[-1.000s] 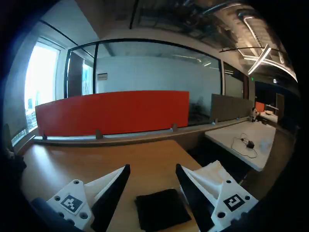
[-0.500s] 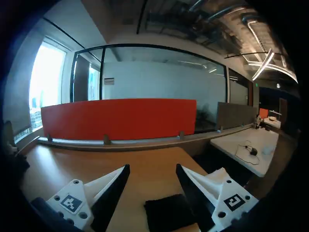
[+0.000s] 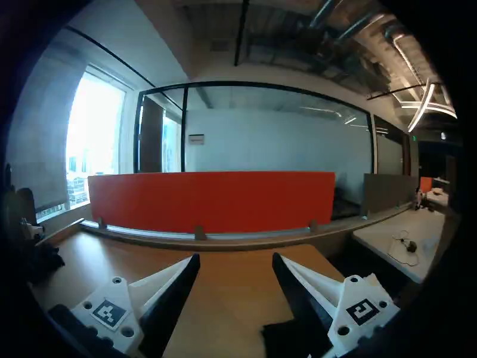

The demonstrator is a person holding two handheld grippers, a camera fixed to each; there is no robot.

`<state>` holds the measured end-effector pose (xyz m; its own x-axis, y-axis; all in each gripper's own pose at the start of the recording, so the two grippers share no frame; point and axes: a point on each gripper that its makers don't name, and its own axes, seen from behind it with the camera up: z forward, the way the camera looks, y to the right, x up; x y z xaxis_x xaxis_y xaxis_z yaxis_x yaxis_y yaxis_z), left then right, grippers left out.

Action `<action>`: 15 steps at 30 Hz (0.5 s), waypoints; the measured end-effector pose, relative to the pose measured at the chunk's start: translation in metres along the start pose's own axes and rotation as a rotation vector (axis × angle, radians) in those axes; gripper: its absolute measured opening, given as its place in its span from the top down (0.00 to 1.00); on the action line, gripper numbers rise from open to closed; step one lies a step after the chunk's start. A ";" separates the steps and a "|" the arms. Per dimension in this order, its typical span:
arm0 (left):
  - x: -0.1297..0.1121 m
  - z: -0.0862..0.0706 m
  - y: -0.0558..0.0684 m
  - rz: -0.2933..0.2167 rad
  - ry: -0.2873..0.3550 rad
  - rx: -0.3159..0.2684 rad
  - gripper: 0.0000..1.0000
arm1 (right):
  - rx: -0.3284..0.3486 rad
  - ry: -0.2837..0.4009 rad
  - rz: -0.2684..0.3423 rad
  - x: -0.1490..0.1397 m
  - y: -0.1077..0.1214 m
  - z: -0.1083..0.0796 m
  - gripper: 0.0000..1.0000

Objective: Fold towel

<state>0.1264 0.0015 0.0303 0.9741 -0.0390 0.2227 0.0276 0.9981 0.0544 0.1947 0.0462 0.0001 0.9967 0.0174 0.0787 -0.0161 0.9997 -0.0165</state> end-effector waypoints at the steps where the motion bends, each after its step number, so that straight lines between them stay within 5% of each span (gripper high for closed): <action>1: 0.002 -0.001 0.000 -0.001 0.008 -0.001 0.21 | 0.010 0.006 0.002 0.003 -0.006 0.001 0.06; 15: 0.014 -0.004 -0.001 -0.003 0.052 -0.009 0.21 | 0.075 0.003 -0.005 0.006 -0.045 0.008 0.06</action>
<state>0.1411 0.0000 0.0294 0.9843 -0.0401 0.1717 0.0326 0.9984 0.0467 0.2013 0.0016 0.0090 0.9970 0.0126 0.0760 -0.0171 0.9981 0.0583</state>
